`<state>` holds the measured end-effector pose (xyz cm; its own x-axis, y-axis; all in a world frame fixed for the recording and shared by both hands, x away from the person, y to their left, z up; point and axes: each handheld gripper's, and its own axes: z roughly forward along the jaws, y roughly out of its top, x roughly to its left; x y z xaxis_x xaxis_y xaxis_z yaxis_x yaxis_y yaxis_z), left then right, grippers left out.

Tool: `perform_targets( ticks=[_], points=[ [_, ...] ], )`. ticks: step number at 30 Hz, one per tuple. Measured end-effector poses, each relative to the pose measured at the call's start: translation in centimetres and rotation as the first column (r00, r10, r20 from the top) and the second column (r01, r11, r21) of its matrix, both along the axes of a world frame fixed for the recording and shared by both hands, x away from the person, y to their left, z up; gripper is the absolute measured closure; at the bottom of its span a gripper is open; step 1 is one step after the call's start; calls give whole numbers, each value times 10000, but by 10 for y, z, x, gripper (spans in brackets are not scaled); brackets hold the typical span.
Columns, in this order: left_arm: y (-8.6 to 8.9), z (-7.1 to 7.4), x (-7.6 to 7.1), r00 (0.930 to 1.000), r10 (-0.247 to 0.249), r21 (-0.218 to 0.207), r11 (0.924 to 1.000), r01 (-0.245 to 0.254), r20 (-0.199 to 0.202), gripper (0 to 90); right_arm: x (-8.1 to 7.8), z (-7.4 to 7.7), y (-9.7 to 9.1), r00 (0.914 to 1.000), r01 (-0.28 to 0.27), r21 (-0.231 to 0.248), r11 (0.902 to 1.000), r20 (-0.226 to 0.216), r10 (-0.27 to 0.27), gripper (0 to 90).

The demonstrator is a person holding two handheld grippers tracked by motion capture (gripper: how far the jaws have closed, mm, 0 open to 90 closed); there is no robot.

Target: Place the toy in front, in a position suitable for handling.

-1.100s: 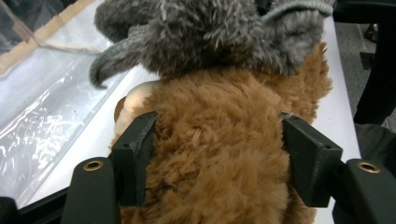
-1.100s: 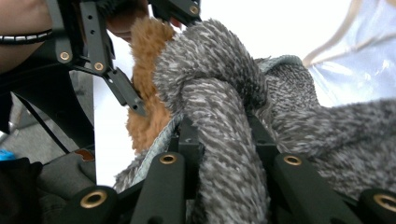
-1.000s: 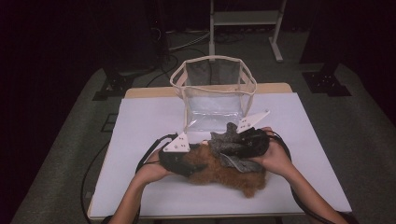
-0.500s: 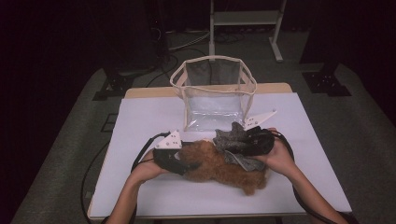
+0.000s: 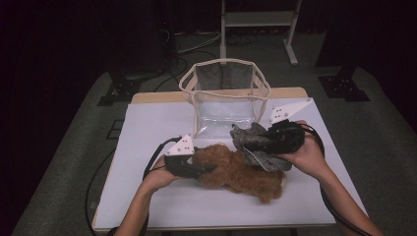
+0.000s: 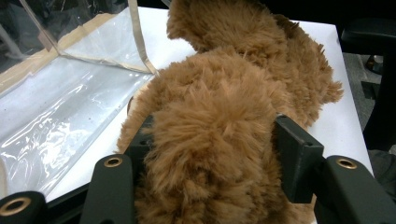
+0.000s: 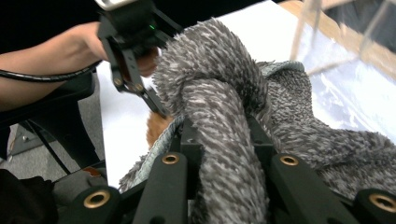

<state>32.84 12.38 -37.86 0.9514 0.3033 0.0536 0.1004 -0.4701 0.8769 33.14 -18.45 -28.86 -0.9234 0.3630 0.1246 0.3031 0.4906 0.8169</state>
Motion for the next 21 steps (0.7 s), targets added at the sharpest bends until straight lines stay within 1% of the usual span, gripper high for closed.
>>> perform_targets(
  ticks=[2,4,7,10,11,13,14,16,18,19,21],
  points=[
    [-2,1,-1,10000,-61,5,10000,61,46,435,1,1,11,9998,-194,-78,9998,-26,194,740],
    [-4,2,-3,9999,-128,15,9999,127,92,437,4,-3,23,9993,-368,-145,9992,-113,366,740],
    [-7,3,-5,9995,-284,3,9996,284,171,438,14,-14,41,9976,-594,-216,9980,-367,586,739],
    [-9,5,-7,9989,-411,-46,9991,412,242,440,22,-26,55,9946,-779,-237,9967,-711,760,739],
    [-10,5,-7,9987,-449,-31,9990,450,241,439,24,-30,60,9935,-834,-302,9961,-807,807,739],
    [-12,3,-8,9984,-501,134,9987,497,264,444,26,-39,67,9903,-1018,-446,9938,-999,970,739],
    [-12,1,-7,9986,-464,216,9987,459,242,444,26,-42,68,9897,-1033,-499,9934,-1045,977,739],
    [-10,-1,-6,9991,-411,198,9990,408,128,444,27,-45,66,9903,-987,-655,9930,-1049,915,739],
    [-8,-4,-4,9995,-307,246,9992,305,50,444,28,-47,59,9933,-749,-901,9931,-949,663,739],
    [-7,-5,-3,9995,-313,250,9992,313,0,444,28,-48,52,9955,-532,-1194,9914,-843,432,738],
    [-6,-6,-2,9995,-322,249,9992,323,-45,443,27,-51,41,9956,-277,-1312,9910,-921,156,739]
  ],
)
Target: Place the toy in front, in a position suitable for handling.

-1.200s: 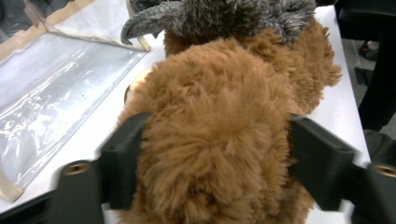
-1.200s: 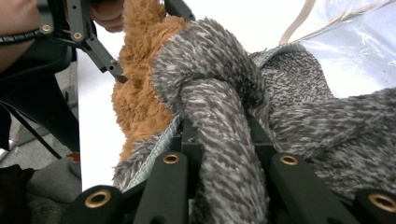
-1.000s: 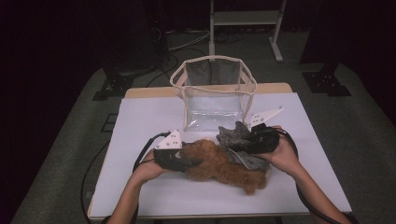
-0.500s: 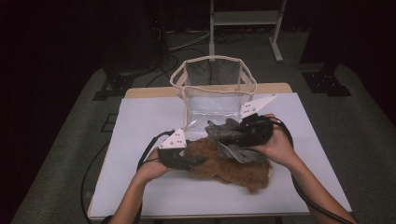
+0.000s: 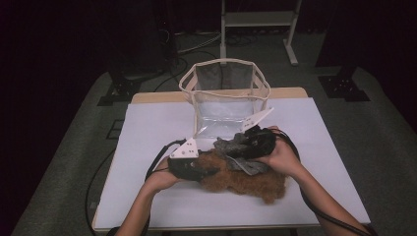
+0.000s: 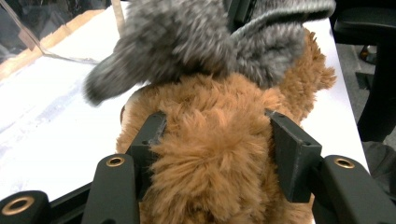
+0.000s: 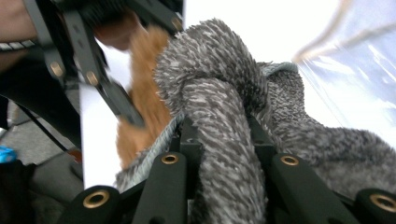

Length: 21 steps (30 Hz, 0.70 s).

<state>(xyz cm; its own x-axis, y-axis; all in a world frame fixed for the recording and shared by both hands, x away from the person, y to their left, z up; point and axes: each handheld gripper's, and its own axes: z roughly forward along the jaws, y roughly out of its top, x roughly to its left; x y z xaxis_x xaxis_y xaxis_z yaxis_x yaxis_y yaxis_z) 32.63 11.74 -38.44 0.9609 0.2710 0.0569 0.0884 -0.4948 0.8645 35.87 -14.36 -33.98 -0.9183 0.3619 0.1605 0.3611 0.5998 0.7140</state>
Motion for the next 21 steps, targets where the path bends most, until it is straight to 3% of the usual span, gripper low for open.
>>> perform_targets(
  ticks=[11,21],
  points=[
    [0,0,-2,9999,-98,24,9999,97,45,429,-10,0,-51,9984,567,1060,9928,-75,-562,738],
    [1,-1,-1,9999,-74,94,9999,73,74,421,-20,0,-86,9921,1239,1486,9811,21,-1256,736]
  ],
)
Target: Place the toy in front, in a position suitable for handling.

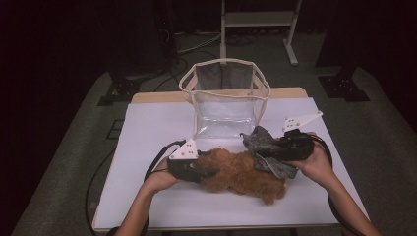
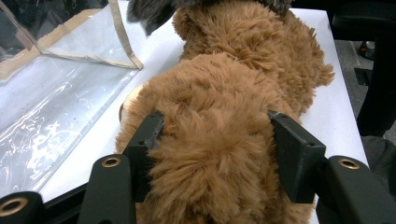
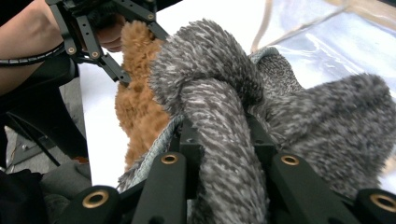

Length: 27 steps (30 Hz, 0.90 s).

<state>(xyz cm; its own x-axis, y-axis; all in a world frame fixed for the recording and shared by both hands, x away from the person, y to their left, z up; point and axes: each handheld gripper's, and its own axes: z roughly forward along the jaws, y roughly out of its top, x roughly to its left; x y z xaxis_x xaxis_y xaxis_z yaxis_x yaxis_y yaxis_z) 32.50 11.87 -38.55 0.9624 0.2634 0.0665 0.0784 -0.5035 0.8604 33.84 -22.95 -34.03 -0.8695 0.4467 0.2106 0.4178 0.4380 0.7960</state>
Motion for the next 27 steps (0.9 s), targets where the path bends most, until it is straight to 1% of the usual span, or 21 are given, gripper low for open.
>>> perform_targets(
  ticks=[3,7,10,12,14,15,17,20,21,23,24,26,27],
  points=[
    [1,-1,1,10000,8,15,10000,-8,-50,420,-2,-5,-14,9994,329,-20,9995,-82,-329,734],
    [1,-1,1,10000,10,0,10000,-10,-61,418,-4,-18,-31,9969,662,-96,9978,-407,-666,734],
    [1,-1,1,10000,19,-10,10000,-19,-58,418,-8,-23,-43,9943,921,-85,9957,-538,-924,734],
    [1,-1,2,10000,12,7,10000,-12,-46,418,-10,-22,-49,9930,1040,-61,9946,-550,-1042,734],
    [2,-2,2,10000,10,21,10000,-10,-56,418,-14,-17,-50,9937,1021,-1,9948,-467,-1020,733],
    [2,-2,2,10000,14,17,10000,-14,-68,418,-15,-12,-49,9947,962,27,9954,-360,-960,733],
    [2,-2,3,9999,43,-29,10000,-43,-106,418,-18,-2,-43,9969,778,124,9969,-134,-776,733],
    [1,-2,3,9999,74,-54,10000,-75,-121,418,-20,14,-29,9991,364,270,9990,198,-369,732],
    [1,-2,3,9999,77,-59,10000,-78,-115,418,-19,21,-21,9993,116,350,9993,349,-128,732],
    [1,-2,3,9999,58,-35,10000,-58,-95,418,-16,30,-3,9983,-296,350,9990,508,278,731],
    [1,-2,3,9999,57,-38,10000,-57,-106,418,-15,32,4,9976,-434,378,9983,558,413,731],
    [1,-2,3,10000,42,5,10000,-42,-81,418,-9,35,26,9949,-831,355,9959,601,808,731],
    [1,-2,3,10000,35,5,10000,-35,-80,418,-6,35,34,9938,-966,347,9947,582,945,730]
  ],
)
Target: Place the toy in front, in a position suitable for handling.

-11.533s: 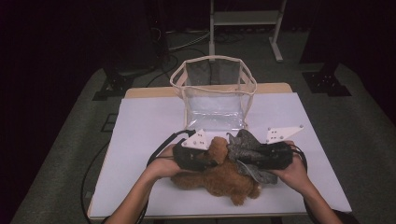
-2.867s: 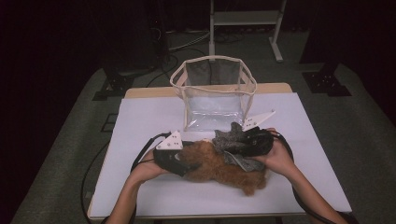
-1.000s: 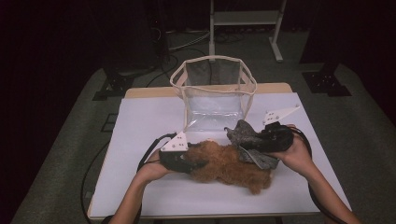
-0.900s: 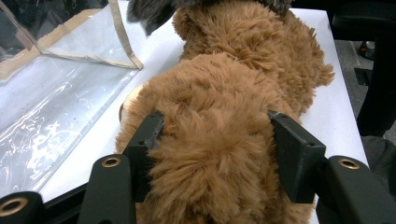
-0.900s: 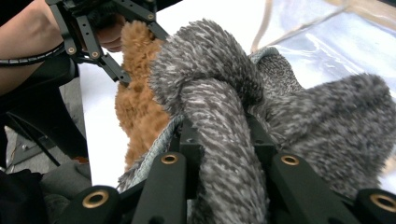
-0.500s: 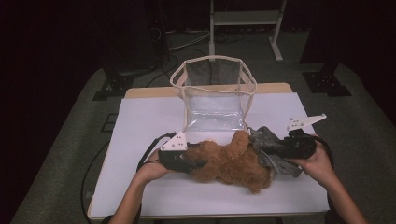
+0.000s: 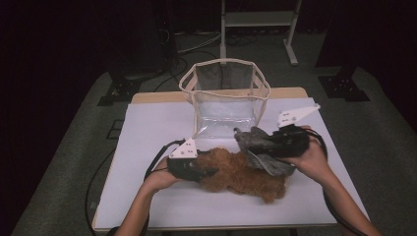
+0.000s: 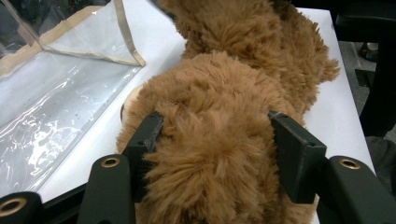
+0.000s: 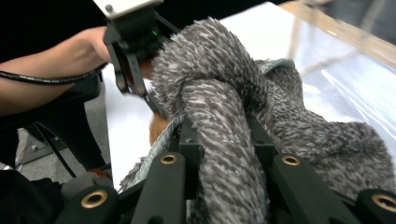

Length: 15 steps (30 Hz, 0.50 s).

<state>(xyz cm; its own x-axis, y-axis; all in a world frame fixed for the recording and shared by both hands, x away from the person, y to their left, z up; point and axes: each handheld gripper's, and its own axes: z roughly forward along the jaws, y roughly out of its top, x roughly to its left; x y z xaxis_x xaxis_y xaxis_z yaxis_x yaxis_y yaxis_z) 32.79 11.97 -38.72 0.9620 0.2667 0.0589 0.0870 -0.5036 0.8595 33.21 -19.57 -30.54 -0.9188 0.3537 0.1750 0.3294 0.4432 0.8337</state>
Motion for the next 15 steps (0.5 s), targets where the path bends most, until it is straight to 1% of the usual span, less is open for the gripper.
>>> perform_targets(
  ticks=[1,3,5,6,7,8,9,10,11,12,13,14,15],
  points=[
    [0,0,0,10000,-7,4,10000,7,11,418,4,-1,10,9998,-189,-12,9998,-4,189,730],
    [-1,0,0,10000,-23,19,10000,22,71,418,11,-5,29,9990,-441,-189,9988,-70,439,730],
    [-1,0,-1,9999,-40,14,10000,40,98,419,16,-11,43,9980,-614,-434,9972,-188,606,730],
    [-1,0,-1,9999,-43,12,10000,43,101,418,20,-16,51,9976,-658,-752,9950,-248,641,729],
    [-1,0,-1,9999,-47,9,10000,47,105,418,22,-22,56,9975,-644,-965,9932,-343,614,729],
    [-1,0,-1,9999,-59,15,10000,59,103,418,24,-26,58,9973,-658,-1136,9913,-392,617,729],
    [-1,0,-1,9999,-62,26,10000,62,101,416,26,-34,60,9972,-641,-1432,9876,-481,578,729],
    [-1,-1,-1,9999,-84,87,9999,84,93,413,27,-38,59,9971,-615,-1584,9855,-544,535,729],
    [-1,-1,-1,9999,-84,61,9999,84,91,409,29,-45,56,9966,-564,-1610,9853,-683,459,731],
    [-1,-1,0,10000,-65,12,10000,65,64,403,30,-48,53,9962,-492,-1509,9873,-791,376,735],
    [-1,-1,0,10000,-50,5,10000,50,58,389,30,-50,49,9960,-377,-1508,9878,-858,249,738],
    [0,-1,0,9999,-65,21,10000,65,90,370,30,-51,45,9967,-325,-1551,9874,-782,205,739],
    [0,-1,0,9999,-84,9,10000,84,98,360,29,-52,43,9965,-285,-1555,9874,-819,159,741]
  ],
)
